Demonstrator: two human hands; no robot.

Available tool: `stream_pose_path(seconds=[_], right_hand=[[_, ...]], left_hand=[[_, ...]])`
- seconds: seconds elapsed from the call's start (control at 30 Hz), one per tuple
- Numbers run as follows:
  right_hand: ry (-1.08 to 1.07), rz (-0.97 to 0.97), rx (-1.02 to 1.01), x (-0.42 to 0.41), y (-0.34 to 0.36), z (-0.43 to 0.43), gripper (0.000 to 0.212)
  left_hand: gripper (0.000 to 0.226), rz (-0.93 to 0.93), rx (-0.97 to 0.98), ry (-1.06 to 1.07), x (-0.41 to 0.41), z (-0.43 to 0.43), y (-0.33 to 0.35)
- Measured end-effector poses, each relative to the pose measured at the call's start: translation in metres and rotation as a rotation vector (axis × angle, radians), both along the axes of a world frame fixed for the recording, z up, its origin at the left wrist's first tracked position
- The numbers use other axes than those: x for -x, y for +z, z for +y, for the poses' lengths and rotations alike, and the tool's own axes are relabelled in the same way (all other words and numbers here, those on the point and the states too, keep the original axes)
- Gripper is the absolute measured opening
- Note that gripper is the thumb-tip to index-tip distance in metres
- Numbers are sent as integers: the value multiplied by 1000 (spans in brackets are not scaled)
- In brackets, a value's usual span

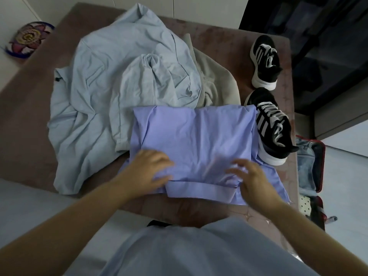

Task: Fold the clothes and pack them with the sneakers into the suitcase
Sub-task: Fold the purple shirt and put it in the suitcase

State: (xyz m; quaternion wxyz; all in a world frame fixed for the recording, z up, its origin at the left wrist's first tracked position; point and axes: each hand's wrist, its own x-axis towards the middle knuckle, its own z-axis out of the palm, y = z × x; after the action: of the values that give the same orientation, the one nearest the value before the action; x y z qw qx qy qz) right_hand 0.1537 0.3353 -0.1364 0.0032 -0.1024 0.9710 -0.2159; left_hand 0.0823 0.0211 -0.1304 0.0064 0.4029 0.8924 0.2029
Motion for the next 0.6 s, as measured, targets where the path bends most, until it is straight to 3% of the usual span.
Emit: stream_pose_path(seconds=[0.13,0.23,0.33,0.4,0.47,0.53,0.6], right_hand=[[-165,83,12,82,41,10,41],[-265,-13,1,145,54,17,42],[-358,-271,-148,186,50,31,48],[-250,-476,-296,196,49,42,36],[-130,-611,-298,192,60,49,27],[-124,-586,-196,185,76,52,28],[-146,-524,-99,178,91,52,27]], left_hand=[[43,98,-100,469,72,-4,42],[44,-132,-64,738,122,-7,46],[33,-425,-55,742,144,-8,40],[24,-466,-61,675,146,-11,39],[21,-494,-25,601,142,-16,41],[25,-451,91,503,137,-21,40],[26,-394,88,465,135,-30,37]])
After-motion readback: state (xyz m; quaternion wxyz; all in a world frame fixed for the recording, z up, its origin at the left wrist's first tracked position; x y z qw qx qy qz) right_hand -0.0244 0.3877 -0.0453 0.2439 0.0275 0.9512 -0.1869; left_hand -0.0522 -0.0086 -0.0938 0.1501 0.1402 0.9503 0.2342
